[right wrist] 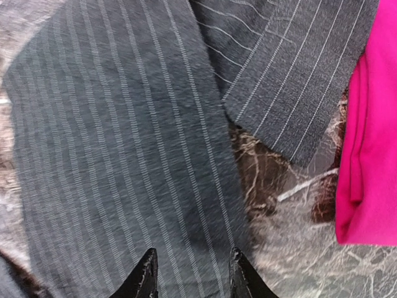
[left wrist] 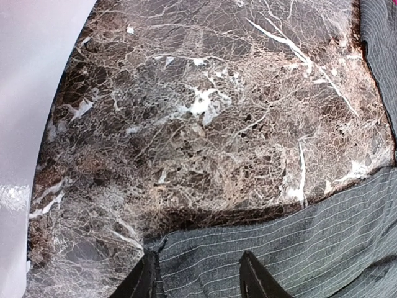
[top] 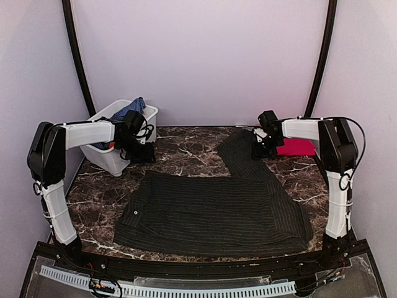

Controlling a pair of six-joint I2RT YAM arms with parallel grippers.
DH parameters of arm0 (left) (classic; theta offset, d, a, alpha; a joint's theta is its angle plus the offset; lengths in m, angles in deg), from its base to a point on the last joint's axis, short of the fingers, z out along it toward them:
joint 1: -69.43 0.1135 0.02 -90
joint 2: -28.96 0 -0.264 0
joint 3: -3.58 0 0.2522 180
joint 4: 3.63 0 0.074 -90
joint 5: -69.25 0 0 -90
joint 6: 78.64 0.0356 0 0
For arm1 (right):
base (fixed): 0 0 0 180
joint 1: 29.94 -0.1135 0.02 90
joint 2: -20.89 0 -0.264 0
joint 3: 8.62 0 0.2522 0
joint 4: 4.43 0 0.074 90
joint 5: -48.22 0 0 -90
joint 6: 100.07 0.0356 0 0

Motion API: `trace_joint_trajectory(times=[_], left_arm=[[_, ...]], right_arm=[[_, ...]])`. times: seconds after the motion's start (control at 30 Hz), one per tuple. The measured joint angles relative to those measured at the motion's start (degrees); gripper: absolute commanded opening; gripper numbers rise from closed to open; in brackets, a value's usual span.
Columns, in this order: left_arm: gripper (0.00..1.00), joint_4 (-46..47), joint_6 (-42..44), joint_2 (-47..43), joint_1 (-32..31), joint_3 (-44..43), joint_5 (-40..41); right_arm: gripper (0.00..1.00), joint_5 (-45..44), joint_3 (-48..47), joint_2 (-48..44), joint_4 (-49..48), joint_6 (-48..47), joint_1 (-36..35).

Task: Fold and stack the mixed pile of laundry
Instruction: Pick up the 1/3-folded shirt from the center of the board.

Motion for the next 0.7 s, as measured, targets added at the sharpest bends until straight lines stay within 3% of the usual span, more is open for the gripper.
trace_joint_trajectory(times=[0.33,0.47,0.57,0.7], left_arm=[[0.46,-0.35,1.81,0.33,0.00,-0.83,1.05],[0.46,-0.37,1.99,1.07,0.00,-0.83,1.46],[0.46,-0.39,2.19,1.57,0.00,-0.83,1.73],[0.44,-0.66,2.64,2.10,0.00,-0.83,1.92]], right_arm=[[0.36,-5.62,-6.69,6.25,3.56,-2.21,0.00],[0.23,-5.73,-9.75,8.07,4.74,-2.99,0.00],[0.01,-4.83,-10.43,8.41,5.25,-3.63,0.00],[0.00,-2.80,-10.71,8.48,5.90,-4.48,0.00]])
